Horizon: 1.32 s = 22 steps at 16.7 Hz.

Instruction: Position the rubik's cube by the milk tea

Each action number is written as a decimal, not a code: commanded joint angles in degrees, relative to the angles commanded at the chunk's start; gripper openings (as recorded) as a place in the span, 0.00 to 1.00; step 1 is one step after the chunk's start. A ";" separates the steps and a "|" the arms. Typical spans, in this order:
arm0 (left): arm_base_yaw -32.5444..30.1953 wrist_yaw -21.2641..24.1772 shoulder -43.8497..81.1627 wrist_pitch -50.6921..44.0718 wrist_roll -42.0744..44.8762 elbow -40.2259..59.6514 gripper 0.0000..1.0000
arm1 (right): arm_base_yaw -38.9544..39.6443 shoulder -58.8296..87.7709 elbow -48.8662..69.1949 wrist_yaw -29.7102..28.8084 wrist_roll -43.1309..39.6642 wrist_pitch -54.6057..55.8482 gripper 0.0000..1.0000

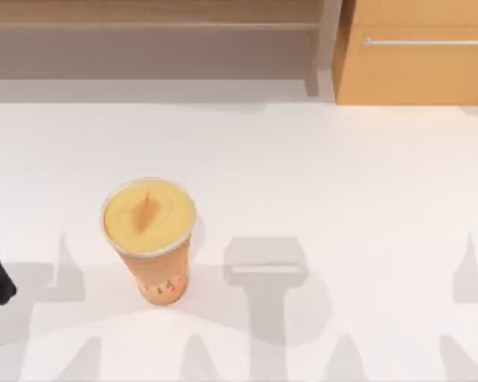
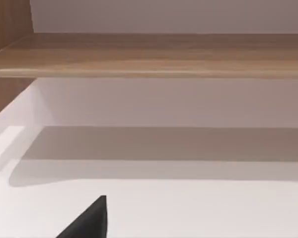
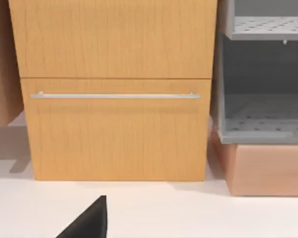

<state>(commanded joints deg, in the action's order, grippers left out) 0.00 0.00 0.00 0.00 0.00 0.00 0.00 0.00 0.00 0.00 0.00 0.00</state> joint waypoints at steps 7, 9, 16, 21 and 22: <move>-2.64 -2.52 9.11 1.17 0.01 8.99 1.00 | 0.00 0.00 0.00 0.00 0.00 0.00 1.00; -4.62 -4.44 16.83 2.00 0.05 16.37 1.00 | 0.00 0.00 0.00 0.00 0.00 0.00 1.00; -13.41 -12.79 53.29 5.31 0.38 49.49 1.00 | 0.00 0.00 0.00 0.00 0.00 0.00 1.00; -19.56 -18.21 78.53 7.28 0.65 72.31 1.00 | 0.00 0.00 0.00 0.00 0.00 0.00 1.00; -20.60 -19.09 82.67 7.59 0.70 76.01 1.00 | 0.00 0.00 0.00 0.00 0.00 0.00 1.00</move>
<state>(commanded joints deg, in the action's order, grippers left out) -20.60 -19.09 82.67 7.59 0.70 76.01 0.00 0.00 0.00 0.00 0.00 0.00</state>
